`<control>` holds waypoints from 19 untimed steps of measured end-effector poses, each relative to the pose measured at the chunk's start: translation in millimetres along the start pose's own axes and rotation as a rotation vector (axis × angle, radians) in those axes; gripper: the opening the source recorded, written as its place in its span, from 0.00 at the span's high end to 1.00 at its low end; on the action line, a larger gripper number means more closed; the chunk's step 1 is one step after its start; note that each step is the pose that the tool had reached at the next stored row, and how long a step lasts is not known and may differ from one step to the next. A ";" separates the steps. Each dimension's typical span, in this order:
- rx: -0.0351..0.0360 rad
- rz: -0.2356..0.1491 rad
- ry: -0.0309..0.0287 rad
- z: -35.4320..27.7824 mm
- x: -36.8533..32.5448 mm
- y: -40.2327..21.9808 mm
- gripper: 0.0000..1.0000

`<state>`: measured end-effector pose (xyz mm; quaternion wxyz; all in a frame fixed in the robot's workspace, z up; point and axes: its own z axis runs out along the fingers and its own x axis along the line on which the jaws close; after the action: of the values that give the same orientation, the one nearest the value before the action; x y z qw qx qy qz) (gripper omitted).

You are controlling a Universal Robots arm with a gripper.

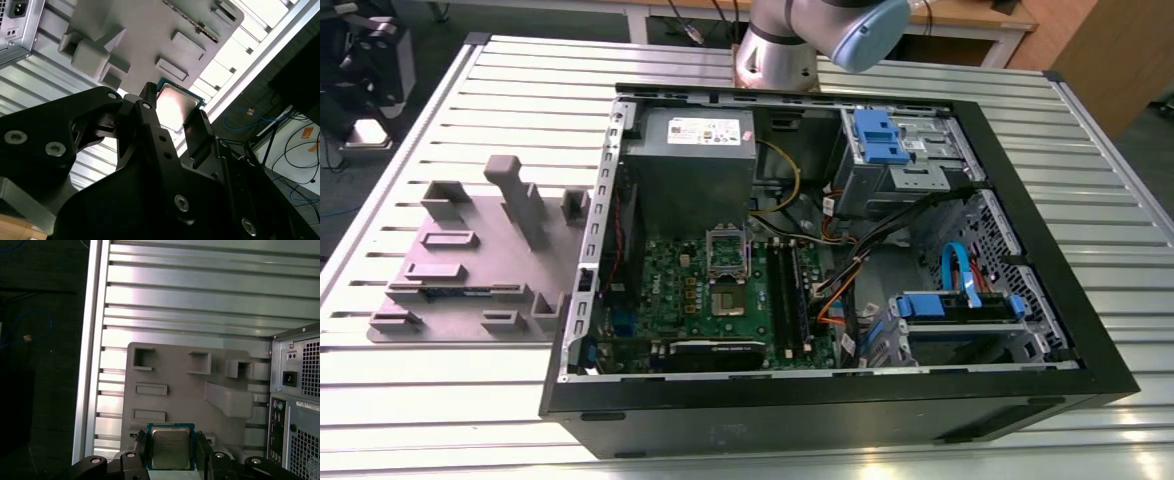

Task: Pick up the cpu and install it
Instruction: 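Pick up the cpu and move it towards the insertion slot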

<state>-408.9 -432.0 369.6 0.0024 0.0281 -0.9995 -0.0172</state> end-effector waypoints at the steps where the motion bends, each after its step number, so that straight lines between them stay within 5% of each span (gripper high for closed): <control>1: 0.0000 0.000 0.0000 0.0 -0.6 0.0 0.53; 19: 0.0000 0.000 0.0000 -0.1 -11.7 -0.9 0.53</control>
<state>-397.1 -432.2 369.7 0.0024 0.0281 -0.9995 -0.0172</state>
